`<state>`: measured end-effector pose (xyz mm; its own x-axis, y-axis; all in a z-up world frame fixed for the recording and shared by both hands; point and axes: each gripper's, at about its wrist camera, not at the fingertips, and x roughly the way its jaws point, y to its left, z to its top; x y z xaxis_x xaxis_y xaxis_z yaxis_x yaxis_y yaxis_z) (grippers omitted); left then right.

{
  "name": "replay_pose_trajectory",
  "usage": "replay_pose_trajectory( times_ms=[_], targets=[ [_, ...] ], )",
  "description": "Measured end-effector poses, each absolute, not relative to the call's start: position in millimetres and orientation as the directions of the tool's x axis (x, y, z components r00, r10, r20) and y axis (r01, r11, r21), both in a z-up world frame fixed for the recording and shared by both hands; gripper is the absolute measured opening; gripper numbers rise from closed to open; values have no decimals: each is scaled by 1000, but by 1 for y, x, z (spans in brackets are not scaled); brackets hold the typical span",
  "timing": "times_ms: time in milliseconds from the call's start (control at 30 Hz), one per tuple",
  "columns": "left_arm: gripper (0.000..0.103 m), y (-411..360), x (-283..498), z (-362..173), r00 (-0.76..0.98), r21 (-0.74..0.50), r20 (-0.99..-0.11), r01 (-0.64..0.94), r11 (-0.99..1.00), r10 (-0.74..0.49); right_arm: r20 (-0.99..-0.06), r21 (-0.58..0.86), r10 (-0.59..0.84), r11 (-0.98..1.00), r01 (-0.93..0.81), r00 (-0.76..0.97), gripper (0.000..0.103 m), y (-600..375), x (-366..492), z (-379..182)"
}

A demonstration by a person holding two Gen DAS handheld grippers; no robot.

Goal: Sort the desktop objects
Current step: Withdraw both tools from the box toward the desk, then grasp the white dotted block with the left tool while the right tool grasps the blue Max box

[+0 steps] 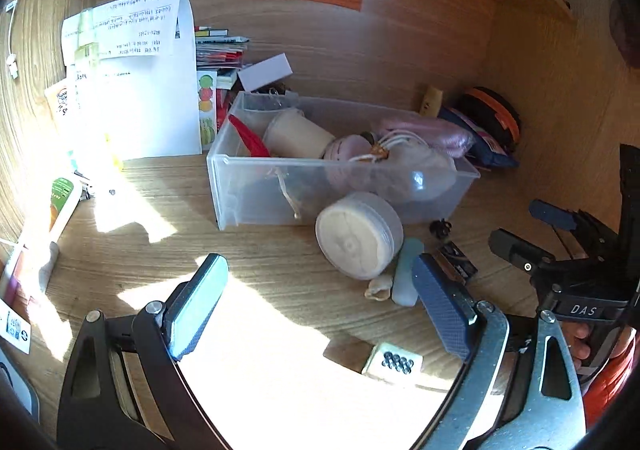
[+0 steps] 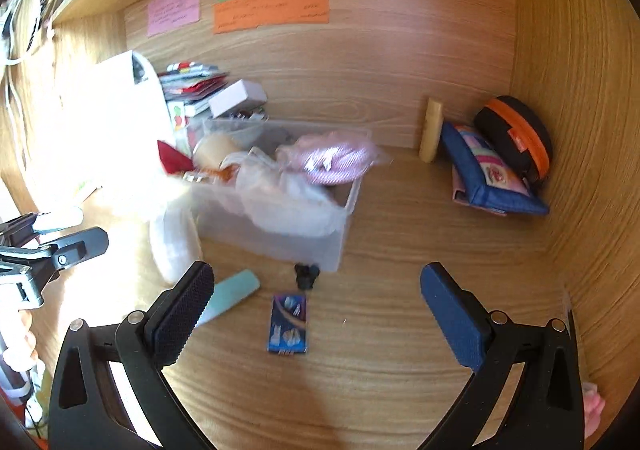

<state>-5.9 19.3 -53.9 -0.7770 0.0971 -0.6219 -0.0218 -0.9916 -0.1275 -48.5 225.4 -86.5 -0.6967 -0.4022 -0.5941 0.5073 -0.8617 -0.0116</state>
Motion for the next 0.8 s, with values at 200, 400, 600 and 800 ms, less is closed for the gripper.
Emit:
replay_pose_trajectory(
  times_ms=[200,400,600,800],
  targets=[
    [94,46,19,-66,-768,-71,-629,-94,-993,118,-621,-18,-411,-843,537,-667,103,220,-39,-102],
    [77,59,31,-79,-754,-62,-639,-145,-987,151,-647,-9,-405,-844,537,-646,103,220,-44,-111],
    [69,58,31,-93,-725,-100,-662,-167,-981,191,-702,-41,-395,-809,587,-592,95,213,-54,-118],
    [59,63,27,-100,-712,-119,-665,-195,-973,224,-749,-65,-379,-775,629,-544,75,199,-60,-130]
  ],
)
